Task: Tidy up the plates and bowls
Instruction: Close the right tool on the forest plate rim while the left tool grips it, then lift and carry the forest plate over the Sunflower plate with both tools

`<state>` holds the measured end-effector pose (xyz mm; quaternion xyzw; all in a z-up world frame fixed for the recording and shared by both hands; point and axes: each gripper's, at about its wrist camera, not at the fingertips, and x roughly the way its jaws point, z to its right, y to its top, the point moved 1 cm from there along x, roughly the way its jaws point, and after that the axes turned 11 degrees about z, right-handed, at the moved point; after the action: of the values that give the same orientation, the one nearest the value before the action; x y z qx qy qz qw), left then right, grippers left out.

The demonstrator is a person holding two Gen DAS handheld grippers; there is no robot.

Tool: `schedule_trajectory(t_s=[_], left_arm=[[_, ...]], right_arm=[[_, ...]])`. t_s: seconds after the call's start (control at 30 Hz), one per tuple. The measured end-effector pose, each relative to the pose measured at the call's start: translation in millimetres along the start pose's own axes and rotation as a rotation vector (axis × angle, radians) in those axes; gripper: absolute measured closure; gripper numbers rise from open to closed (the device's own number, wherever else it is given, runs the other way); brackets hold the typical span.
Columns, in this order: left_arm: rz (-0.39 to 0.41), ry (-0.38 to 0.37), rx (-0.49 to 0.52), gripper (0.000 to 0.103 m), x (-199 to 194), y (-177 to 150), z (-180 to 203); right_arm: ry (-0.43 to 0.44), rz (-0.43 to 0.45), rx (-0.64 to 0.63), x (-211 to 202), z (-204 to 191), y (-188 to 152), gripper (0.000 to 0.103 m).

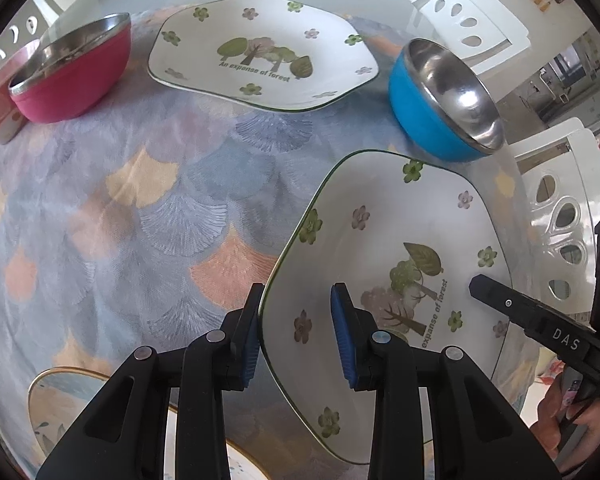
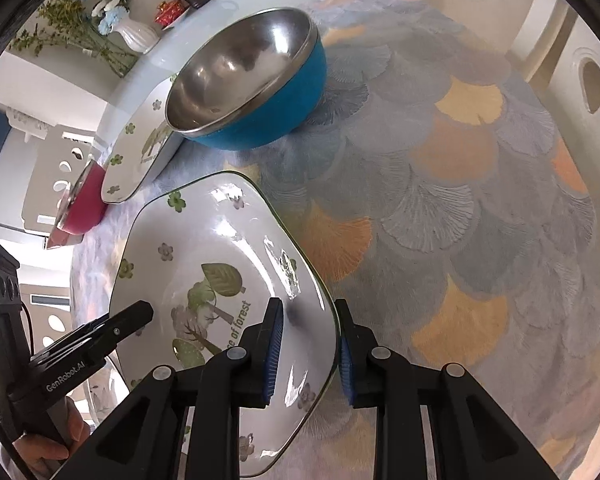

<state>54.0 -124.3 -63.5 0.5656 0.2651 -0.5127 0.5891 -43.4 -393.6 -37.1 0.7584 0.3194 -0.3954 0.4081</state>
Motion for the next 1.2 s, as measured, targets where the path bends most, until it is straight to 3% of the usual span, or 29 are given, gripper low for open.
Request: schedule_trajectory(t_s=[0.6, 1.2], left_arm=[[0.053, 0.006, -0.03, 0.074, -43.8, -8.6, -17.8], [0.115, 0.064, -0.151, 0.074, -102.7, -31.7, -81.8]], right_arm=[[0.002, -0.008, 0.001, -25.0, -33.2, -13.1, 0.079], [0.129, -0.019, -0.111, -32.7, -113.0, -34.6, 0.078]])
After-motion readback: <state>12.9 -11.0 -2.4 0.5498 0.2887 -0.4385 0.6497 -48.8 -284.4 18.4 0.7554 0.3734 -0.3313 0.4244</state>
